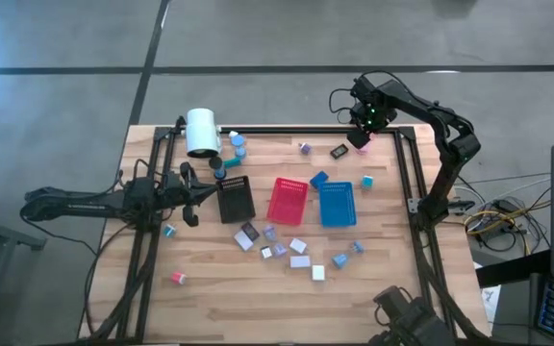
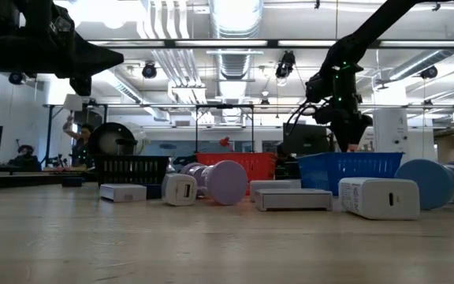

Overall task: Pick & Place Office items
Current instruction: Put the pink hourglass into the blue bin

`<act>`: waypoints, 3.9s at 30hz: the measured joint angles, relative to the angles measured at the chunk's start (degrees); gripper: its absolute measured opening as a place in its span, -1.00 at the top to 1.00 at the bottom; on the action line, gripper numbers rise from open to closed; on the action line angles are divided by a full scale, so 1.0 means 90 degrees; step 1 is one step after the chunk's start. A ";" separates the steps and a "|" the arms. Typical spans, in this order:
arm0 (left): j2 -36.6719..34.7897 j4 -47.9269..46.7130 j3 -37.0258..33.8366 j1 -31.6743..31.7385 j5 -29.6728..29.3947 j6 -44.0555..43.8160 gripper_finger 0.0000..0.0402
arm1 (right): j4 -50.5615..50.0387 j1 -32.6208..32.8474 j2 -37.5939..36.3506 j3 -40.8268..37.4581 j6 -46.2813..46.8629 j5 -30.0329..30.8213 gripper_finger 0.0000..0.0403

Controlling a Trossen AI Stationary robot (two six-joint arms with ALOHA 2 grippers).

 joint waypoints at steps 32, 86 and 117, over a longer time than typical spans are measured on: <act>0.0000 -0.0069 0.0000 0.0002 0.0024 -0.0079 0.97 | 0.2218 0.1689 -0.3675 -0.1209 -0.0064 -0.3155 0.04; -0.0005 -0.0064 0.0000 0.0002 0.0007 -0.0143 0.97 | 0.8670 0.3483 -0.8620 -0.7213 0.1271 -0.2501 0.04; -0.0005 -0.0067 0.0000 0.0002 -0.0117 -0.0121 0.97 | -0.1111 0.3490 -0.2269 -0.0005 -0.0491 -0.1066 0.04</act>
